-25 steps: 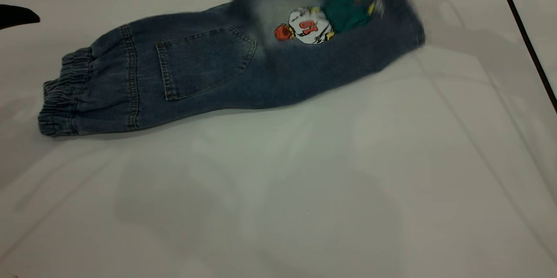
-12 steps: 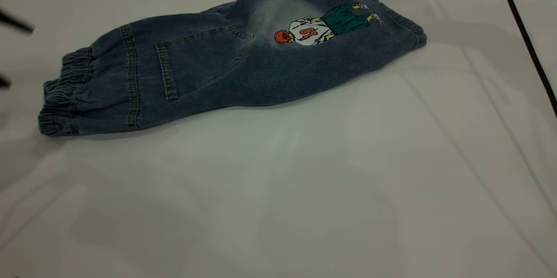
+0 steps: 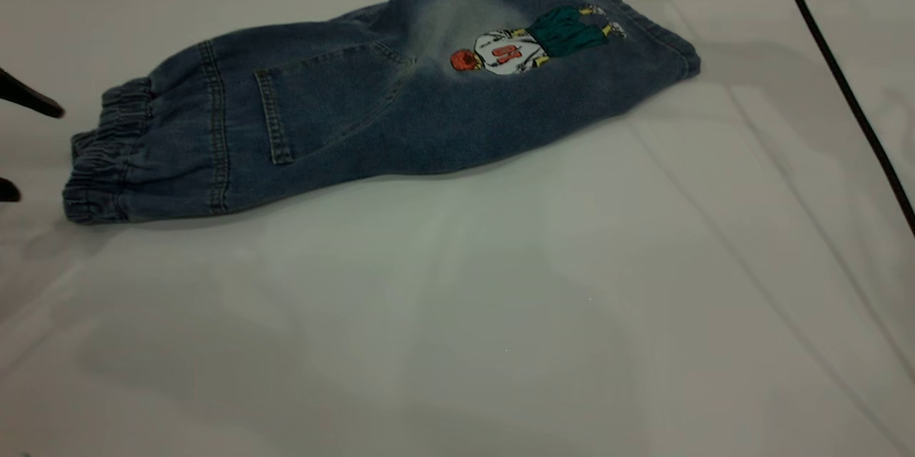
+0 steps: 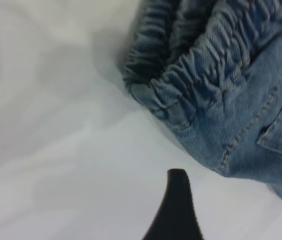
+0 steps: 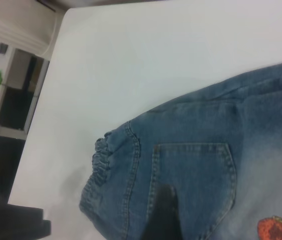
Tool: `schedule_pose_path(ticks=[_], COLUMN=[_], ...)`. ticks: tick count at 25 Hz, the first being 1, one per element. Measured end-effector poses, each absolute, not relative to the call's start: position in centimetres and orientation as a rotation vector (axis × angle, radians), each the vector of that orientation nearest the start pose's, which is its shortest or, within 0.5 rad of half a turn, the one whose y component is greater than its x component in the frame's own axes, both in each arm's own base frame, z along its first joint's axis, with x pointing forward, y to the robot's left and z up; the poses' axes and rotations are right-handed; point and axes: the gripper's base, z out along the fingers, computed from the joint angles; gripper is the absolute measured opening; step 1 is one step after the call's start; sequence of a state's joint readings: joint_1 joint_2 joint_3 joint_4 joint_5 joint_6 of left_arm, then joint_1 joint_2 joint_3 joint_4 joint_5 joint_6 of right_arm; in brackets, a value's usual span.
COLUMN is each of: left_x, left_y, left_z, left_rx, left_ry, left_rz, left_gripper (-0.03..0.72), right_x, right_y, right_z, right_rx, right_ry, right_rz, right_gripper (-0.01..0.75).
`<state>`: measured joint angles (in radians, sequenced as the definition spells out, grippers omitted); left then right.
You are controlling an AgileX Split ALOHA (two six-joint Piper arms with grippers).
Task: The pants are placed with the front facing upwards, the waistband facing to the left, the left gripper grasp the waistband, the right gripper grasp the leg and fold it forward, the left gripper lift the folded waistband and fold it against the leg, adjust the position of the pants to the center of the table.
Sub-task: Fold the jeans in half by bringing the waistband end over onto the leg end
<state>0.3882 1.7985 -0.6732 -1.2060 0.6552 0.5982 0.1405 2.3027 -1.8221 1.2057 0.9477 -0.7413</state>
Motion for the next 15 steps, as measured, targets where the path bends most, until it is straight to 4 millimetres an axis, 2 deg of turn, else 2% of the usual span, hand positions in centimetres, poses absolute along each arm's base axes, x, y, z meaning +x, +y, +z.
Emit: schedule_pose_path(ticks=[8,11,15], left_x=[28.5,28.3,27.6], left_y=[5.2,5.5,6.2], left_z=[9.9,9.9,9.3], left_rx=[-1.087,-1.108,-1.138], left_ry=[2.664,2.724,2.825], left_rz=[-1.069,-1.013,-0.849], left_gripper=[0.545,0.544,0.531], right_x=[48.1,48.1,48.1], right_y=[13.8,13.8,13.8], right_z=[18.7,18.7,18.7], right_rx=[-0.283,-0.285,-0.285], right_ry=[2.355,2.357,2.357], right_rz=[1.231,1.229,1.229], right_gripper=[0.56,0.56,0.56])
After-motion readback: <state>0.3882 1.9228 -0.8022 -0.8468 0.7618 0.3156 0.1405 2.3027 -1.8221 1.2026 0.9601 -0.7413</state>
